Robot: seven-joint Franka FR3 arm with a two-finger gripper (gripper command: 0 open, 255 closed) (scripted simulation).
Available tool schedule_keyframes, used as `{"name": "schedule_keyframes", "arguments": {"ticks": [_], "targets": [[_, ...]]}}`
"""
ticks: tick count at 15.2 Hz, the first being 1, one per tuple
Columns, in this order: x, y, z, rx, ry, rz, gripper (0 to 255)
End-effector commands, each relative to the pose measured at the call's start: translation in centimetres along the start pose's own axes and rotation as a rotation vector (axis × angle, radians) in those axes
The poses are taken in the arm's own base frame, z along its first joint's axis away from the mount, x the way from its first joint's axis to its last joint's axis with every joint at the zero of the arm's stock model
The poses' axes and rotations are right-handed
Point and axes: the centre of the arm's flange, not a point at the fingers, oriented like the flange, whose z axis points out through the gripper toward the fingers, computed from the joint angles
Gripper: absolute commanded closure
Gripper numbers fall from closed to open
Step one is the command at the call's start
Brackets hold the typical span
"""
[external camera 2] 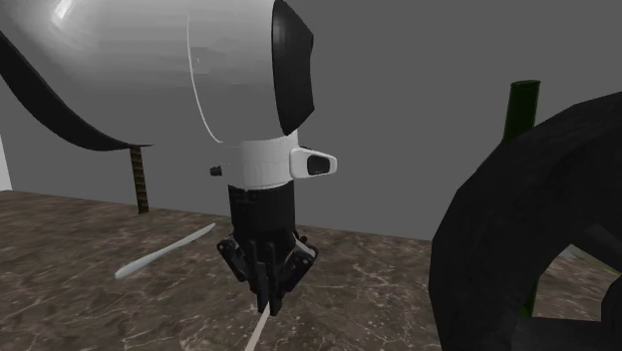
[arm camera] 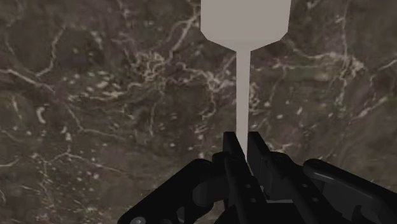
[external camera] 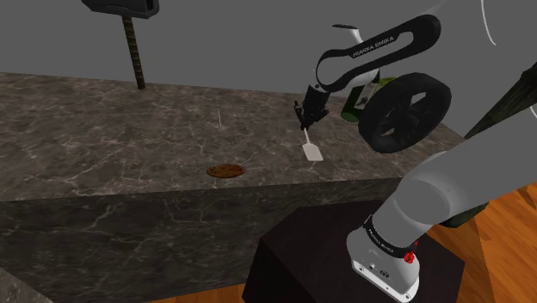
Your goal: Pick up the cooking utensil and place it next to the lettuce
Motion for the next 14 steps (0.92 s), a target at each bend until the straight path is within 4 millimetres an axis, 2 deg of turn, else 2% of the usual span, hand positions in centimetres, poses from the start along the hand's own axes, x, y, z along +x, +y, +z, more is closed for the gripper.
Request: {"name": "schedule_keyframes", "arguments": {"ticks": [1,14], "targets": [[0.0,-0.1,-1.0,0.0,-0.001,0.0,255],[0.5,-0.1,-7.9,0.0,-0.001,0.0,255]]}}
